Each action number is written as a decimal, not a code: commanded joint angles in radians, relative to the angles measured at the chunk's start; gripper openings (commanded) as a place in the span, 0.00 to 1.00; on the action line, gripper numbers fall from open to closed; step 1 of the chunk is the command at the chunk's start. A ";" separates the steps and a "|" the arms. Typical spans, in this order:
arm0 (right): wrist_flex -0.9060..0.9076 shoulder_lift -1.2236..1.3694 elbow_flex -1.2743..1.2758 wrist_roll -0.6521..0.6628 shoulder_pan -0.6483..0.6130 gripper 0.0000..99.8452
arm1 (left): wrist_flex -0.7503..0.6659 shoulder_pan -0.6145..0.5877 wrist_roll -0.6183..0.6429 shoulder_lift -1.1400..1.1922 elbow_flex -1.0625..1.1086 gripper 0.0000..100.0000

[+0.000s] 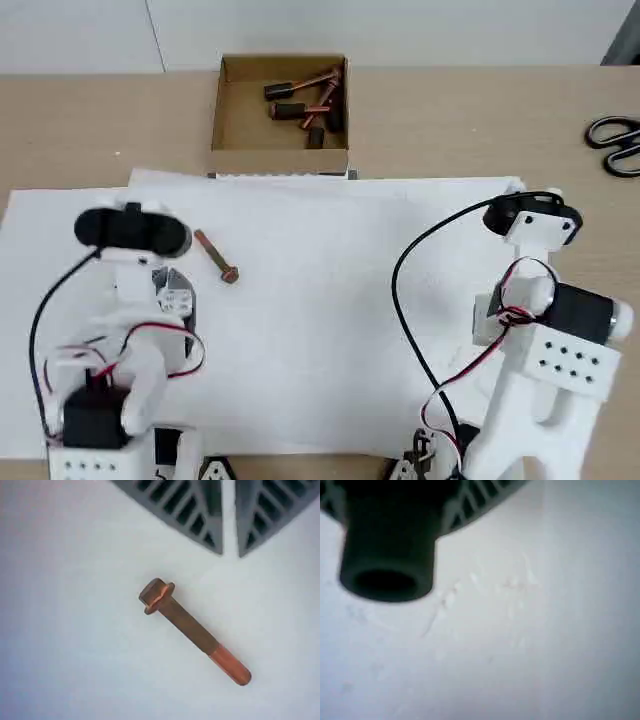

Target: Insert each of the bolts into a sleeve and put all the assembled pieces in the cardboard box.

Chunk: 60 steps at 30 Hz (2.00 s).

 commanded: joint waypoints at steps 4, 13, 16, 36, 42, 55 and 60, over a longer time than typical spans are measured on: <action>-0.012 -0.030 -0.003 0.003 0.010 0.00 | 0.026 -0.002 0.157 0.330 -0.234 0.01; -0.012 -0.030 -0.003 0.003 0.012 0.00 | 0.186 -0.002 0.428 0.902 -0.581 0.01; -0.012 -0.030 -0.002 0.003 0.012 0.00 | 0.256 -0.002 0.499 1.074 -0.713 0.01; -0.012 -0.030 -0.002 0.003 0.012 0.00 | 0.350 0.005 0.583 1.634 -1.161 0.18; -0.012 -0.030 -0.002 0.003 0.012 0.00 | 0.347 0.006 0.585 1.671 -1.161 0.18; -0.012 -0.028 -0.002 0.003 0.012 0.00 | 0.324 0.006 0.585 1.754 -1.156 0.18; -0.012 -0.028 -0.002 0.003 0.012 0.00 | 0.272 0.014 0.585 1.754 -1.156 0.14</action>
